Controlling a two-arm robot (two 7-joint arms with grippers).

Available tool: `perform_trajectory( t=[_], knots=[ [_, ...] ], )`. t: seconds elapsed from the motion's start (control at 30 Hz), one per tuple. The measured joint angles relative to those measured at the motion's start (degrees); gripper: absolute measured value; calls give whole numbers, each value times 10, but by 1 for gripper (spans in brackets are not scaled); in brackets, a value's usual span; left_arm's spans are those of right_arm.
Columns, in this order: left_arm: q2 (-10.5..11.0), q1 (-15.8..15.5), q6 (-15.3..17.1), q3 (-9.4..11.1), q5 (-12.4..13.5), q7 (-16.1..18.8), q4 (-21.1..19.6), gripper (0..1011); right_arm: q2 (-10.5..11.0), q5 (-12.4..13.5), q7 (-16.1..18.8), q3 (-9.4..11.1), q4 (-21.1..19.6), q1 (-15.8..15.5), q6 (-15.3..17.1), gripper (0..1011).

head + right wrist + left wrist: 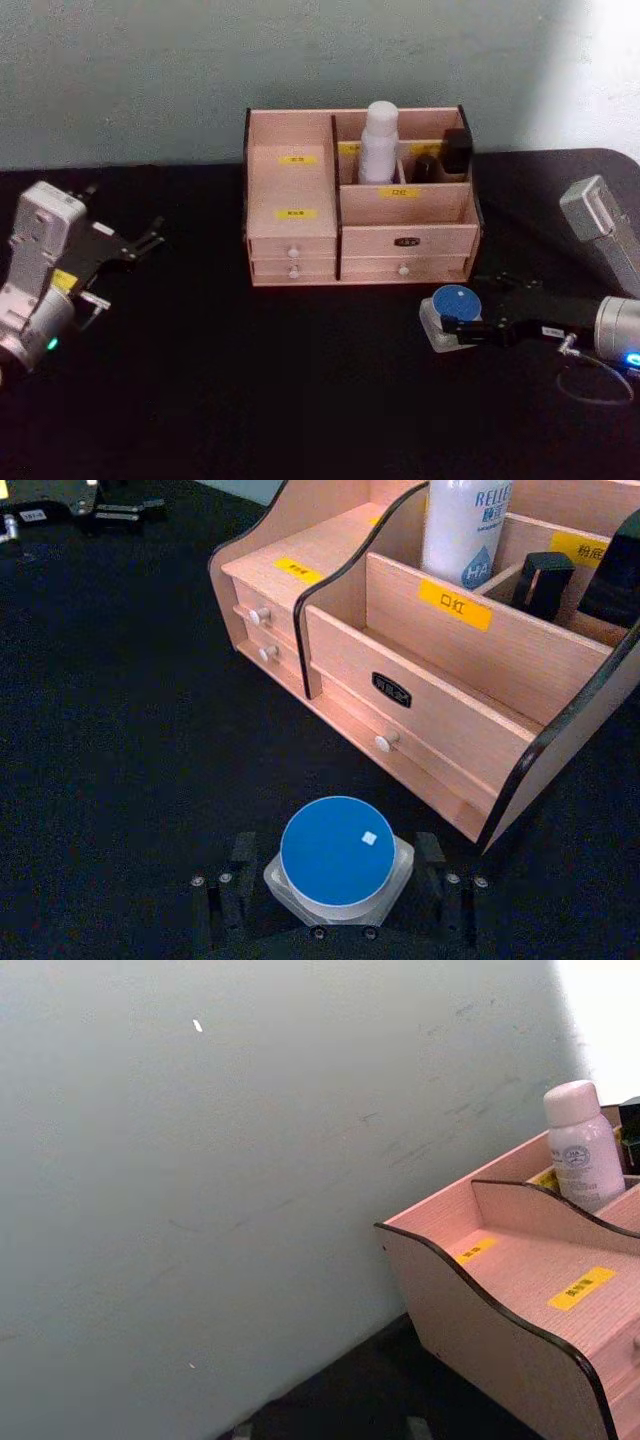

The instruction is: Pick up the facial cleanser and watermelon frost from the table and place them into the tiered storage box.

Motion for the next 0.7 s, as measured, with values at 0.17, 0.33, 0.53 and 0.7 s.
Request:
perform_trajectory(
  t=[0.17, 0.33, 0.53, 0.7],
  knots=[
    [0, 0, 0, 0, 0, 0, 0, 1001, -3, -3, 4, -6, 7, 5, -3, 1004],
    [0, 0, 0, 0, 0, 0, 0, 1001, -4, -7, 7, -13, 13, 10, -3, 1004],
    [0, 0, 0, 0, 0, 0, 0, 1001, -5, -9, 8, -17, 17, 14, -2, 1004],
    [0, 0, 0, 0, 0, 0, 0, 1001, -7, -10, 8, -18, 19, 15, -2, 1004]
  ],
)
